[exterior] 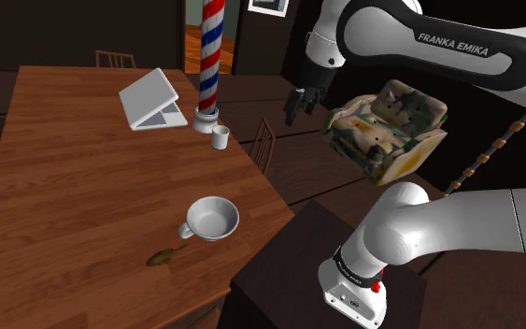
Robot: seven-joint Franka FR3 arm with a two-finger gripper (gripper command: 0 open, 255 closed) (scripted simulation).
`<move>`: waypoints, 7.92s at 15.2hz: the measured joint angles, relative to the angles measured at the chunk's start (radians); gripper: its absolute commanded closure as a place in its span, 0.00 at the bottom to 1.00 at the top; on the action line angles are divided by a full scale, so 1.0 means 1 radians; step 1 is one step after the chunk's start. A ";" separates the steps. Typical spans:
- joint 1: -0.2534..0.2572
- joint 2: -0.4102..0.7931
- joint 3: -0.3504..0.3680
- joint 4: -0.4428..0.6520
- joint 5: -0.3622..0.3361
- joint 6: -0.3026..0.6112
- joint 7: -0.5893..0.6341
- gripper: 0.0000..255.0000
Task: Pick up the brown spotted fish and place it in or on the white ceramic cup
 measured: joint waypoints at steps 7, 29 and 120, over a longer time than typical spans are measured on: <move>0.034 0.108 0.050 -0.040 0.031 0.116 0.030 0.00; 0.154 0.829 0.261 0.108 0.000 0.554 0.202 0.00; 0.710 1.246 -0.170 -0.040 -0.399 1.600 0.545 1.00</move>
